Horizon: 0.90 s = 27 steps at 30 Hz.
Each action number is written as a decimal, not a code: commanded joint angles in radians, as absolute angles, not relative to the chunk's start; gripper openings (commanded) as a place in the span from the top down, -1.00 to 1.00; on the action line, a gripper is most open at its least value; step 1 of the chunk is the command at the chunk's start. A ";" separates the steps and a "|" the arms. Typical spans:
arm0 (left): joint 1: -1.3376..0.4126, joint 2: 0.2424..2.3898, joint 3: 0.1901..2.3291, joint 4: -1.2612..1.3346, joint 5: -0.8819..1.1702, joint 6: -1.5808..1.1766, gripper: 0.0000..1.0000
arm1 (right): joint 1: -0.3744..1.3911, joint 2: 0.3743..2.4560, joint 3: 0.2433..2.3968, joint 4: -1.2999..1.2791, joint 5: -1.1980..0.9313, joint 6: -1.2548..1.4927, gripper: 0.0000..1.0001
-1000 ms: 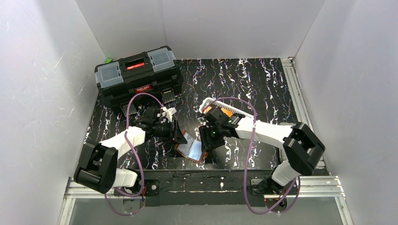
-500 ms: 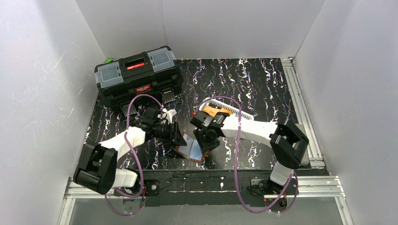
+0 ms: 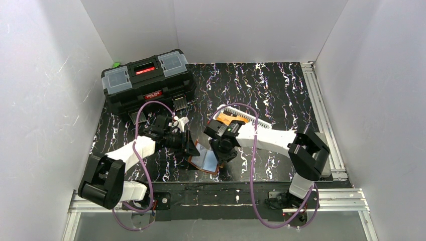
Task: Put the credit cards into the card holder
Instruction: Close the card holder at the center of the board.
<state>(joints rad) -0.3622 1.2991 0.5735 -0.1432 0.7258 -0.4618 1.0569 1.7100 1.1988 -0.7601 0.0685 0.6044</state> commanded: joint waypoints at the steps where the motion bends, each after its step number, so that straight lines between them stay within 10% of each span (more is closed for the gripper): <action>1: -0.365 1.257 0.580 -0.163 0.739 -0.469 0.27 | 1.070 1.711 1.251 -0.755 0.073 0.603 0.03; 27: -0.366 1.255 0.576 -0.157 0.739 -0.473 0.28 | 1.075 1.728 1.258 -0.799 0.147 0.635 0.54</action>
<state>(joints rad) -0.3622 1.2934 0.5735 -0.1432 0.7254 -0.4725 1.0691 1.7790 1.2423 -0.7696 0.1112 0.6113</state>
